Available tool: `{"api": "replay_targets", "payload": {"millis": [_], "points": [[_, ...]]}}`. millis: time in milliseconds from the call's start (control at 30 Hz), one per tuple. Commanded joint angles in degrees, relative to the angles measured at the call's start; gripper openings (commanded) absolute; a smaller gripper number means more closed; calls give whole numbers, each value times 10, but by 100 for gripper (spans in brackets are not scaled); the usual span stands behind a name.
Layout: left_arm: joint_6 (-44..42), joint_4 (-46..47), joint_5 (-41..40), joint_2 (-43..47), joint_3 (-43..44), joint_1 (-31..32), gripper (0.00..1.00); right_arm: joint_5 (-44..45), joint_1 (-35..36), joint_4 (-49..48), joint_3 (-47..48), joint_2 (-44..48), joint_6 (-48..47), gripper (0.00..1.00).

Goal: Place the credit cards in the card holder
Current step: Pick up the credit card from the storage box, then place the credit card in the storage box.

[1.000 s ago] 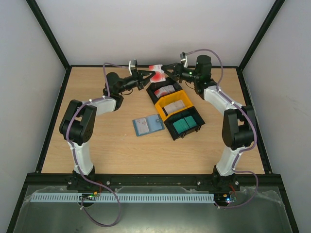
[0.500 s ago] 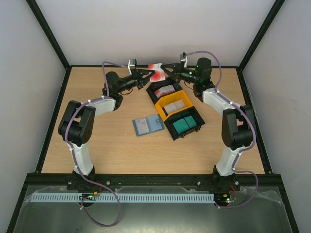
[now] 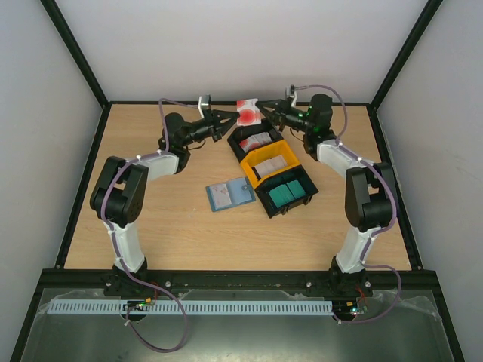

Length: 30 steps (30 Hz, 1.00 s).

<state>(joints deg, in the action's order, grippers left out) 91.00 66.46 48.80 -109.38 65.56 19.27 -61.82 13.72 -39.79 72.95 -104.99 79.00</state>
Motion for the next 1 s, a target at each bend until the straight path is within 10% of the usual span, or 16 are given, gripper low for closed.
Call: {"api": "replay_targets", "payload": {"millis": [0,433,967], "points": [[-30,-2,1,22,-9,-11,8,22,-26,-27,-4,-13,11,2],[-67,-39,1,6,-8,-12,3,59,-30,100,19,-24,-94,2],[-341,-394,-105,103,-36,-16,3,282,20,403,141,-131,-306,2]]}}
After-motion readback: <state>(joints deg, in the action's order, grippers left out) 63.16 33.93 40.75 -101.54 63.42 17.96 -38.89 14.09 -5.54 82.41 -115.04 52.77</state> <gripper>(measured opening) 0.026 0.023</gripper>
